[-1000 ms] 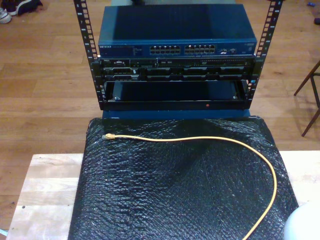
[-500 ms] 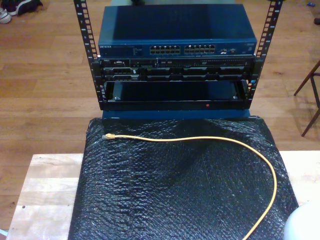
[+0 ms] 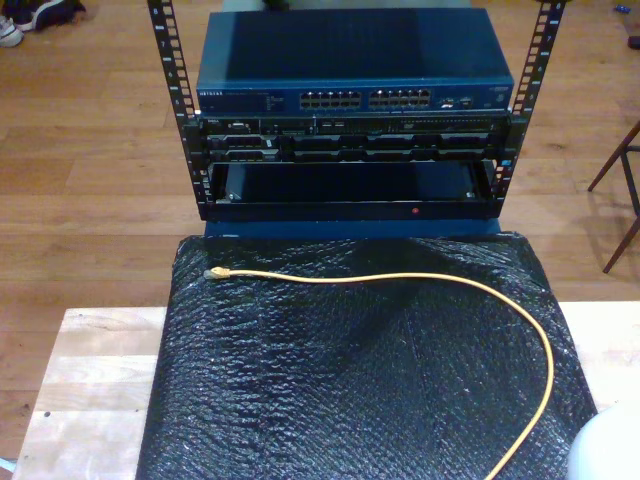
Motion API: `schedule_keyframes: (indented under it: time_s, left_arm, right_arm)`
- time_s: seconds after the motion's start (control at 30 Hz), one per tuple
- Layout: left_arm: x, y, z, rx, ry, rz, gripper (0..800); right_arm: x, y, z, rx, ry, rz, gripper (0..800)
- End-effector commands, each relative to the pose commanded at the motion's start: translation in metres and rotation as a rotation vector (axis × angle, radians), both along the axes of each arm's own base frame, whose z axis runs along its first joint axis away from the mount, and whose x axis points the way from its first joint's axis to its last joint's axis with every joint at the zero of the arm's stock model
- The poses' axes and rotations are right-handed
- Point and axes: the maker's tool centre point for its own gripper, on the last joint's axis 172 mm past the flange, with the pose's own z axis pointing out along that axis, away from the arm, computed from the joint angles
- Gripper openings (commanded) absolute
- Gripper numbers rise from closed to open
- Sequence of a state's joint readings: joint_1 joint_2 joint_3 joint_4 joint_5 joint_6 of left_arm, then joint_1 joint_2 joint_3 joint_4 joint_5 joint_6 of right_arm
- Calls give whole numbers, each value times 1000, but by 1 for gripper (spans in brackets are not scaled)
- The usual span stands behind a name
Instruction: Grab the cable and plug it in
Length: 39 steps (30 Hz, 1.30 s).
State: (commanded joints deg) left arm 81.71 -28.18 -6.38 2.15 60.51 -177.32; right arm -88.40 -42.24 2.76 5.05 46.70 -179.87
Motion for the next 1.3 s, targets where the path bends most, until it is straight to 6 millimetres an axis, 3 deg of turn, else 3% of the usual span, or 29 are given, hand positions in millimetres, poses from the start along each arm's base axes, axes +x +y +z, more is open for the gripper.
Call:
schedule_keyframes:
  time_s: [1.0, 1.3]
  left_arm:
    - [0, -1, 0, -3, 2, -1, 800]
    - [-1, -2, 0, -5, 5, 2, 800]
  right_arm:
    - [0, -2, 3, 0, 1, 6, 798]
    - [4, -3, 33, 76, -7, 18, 798]
